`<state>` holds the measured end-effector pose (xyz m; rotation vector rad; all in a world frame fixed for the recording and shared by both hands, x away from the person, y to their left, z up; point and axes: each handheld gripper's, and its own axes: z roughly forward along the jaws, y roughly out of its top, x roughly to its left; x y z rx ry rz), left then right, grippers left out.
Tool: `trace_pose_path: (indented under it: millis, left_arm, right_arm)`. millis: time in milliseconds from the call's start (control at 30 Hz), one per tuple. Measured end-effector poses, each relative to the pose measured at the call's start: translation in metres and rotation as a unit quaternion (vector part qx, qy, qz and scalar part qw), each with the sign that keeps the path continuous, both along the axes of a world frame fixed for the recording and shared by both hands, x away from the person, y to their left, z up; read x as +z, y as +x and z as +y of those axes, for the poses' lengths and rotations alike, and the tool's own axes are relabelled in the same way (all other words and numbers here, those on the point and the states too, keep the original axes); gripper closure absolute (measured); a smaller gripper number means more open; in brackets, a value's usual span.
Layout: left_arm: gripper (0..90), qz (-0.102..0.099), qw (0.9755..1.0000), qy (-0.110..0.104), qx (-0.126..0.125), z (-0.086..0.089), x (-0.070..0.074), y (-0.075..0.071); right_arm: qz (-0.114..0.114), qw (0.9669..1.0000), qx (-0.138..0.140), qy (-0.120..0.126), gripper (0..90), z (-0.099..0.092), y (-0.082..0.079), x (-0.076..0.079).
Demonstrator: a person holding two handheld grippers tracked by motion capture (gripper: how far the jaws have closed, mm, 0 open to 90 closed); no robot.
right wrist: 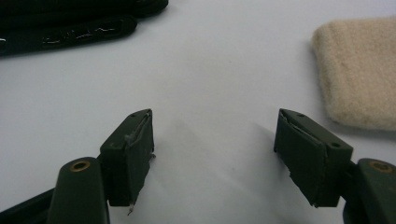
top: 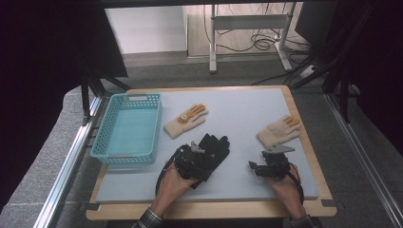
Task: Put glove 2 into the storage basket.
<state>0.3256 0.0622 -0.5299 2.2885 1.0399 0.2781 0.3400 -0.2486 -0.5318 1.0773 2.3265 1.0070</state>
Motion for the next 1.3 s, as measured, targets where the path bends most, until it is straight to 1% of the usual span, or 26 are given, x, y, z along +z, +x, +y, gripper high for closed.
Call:
trace_pose_path:
  millis: [33,100,133,167,300,333,367,433,500,533,600,667,700,767,900,967,1033,1100,1133,1167,1200,1267,1300]
  left_arm:
    - [0.0,-0.004,1.0000,0.006,0.000,-0.002,-0.001,-0.001]
    - [0.0,-0.005,0.9999,0.009,0.001,-0.002,-0.001,-0.002]
    - [0.0,-0.007,0.9999,0.015,0.001,-0.003,-0.002,-0.003]
    - [0.0,-0.013,0.9995,0.028,-0.002,-0.005,-0.004,-0.005]
    - [0.0,-0.006,0.9994,0.033,0.008,-0.001,-0.003,-0.002]
    - [0.0,0.001,0.9995,0.029,0.013,0.001,-0.003,-0.001]
    - [0.0,0.013,0.9995,0.016,0.022,0.004,-0.005,0.001]
    - [0.8,0.010,0.9997,0.017,0.017,0.006,-0.004,0.000]
    - [3.0,0.010,0.9996,0.021,0.017,0.004,-0.003,-0.001]
    - [5.4,0.009,0.9996,0.025,0.014,0.004,-0.001,-0.002]
    - [14.3,0.010,0.9995,0.026,0.014,0.005,0.002,-0.004]
    - [28.9,0.009,0.9995,0.027,0.014,0.006,0.004,-0.004]
    - [35.8,0.010,0.9995,0.025,0.019,0.009,0.007,-0.005]
    - [44.4,0.011,0.9995,0.024,0.019,0.012,0.008,-0.003]
    - [55.8,0.013,0.9997,0.015,0.017,0.016,0.009,-0.002]
    - [60.5,0.011,0.9997,0.013,0.017,0.017,0.010,-0.002]
    - [64.5,0.011,0.9999,0.002,0.012,0.020,0.013,-0.001]
    - [66.2,0.014,0.9998,-0.005,0.009,0.022,0.016,0.000]
    - [66.7,0.014,0.9998,-0.005,0.009,0.022,0.016,0.000]
    - [67.1,0.011,0.9998,-0.011,0.008,0.024,0.020,0.000]
    - [67.2,0.011,0.9998,-0.011,0.008,0.024,0.020,0.000]
    - [67.3,0.004,0.9998,-0.017,0.007,0.024,0.027,0.001]
    - [67.2,-0.001,0.9998,-0.018,0.008,0.025,0.033,0.002]
  right_arm:
    - [0.000,1.0000,0.000,0.000,27.9,0.000,0.000,0.000]
    - [0.000,1.0000,0.000,0.000,27.9,0.000,0.000,0.000]
    - [0.000,1.0000,0.000,0.000,27.9,0.000,0.000,0.000]
    - [0.000,1.0000,0.000,0.000,27.8,0.000,0.000,0.000]
    - [0.000,1.0000,0.000,-0.001,27.6,0.000,0.000,0.000]
    - [0.000,1.0000,0.000,0.000,27.6,0.000,0.000,0.000]
    - [0.000,1.0000,0.000,0.000,27.5,0.000,0.000,0.000]
    - [0.000,1.0000,0.000,0.000,27.4,0.000,0.000,0.000]
    - [0.000,1.0000,0.000,0.000,27.4,0.000,0.000,0.000]
    - [0.000,1.0000,0.000,-0.001,27.4,0.000,0.000,0.000]
    - [0.000,1.0000,0.000,-0.001,27.4,0.000,0.000,0.000]
    - [0.000,1.0000,0.001,-0.002,27.4,0.000,0.000,0.000]
    - [0.000,1.0000,0.000,-0.002,27.3,0.000,0.000,0.000]
    - [0.001,1.0000,0.000,-0.002,27.3,0.000,0.000,0.000]
    - [0.000,1.0000,0.000,-0.001,27.3,0.000,0.000,0.000]
    - [0.000,1.0000,0.000,-0.001,27.3,0.000,0.000,0.000]
    - [0.000,1.0000,0.000,-0.001,27.2,0.000,0.000,0.000]
    - [0.000,1.0000,0.000,-0.001,27.2,0.000,0.000,0.000]
    - [0.000,1.0000,0.000,-0.001,27.2,0.000,0.000,0.000]
    - [0.001,1.0000,0.000,-0.001,27.2,0.000,0.000,0.000]
    - [0.001,1.0000,0.000,-0.001,27.2,0.000,0.000,0.000]
    - [0.001,1.0000,0.000,-0.001,27.2,0.000,0.000,0.000]
    - [0.001,1.0000,0.000,-0.001,27.2,0.000,0.000,0.000]
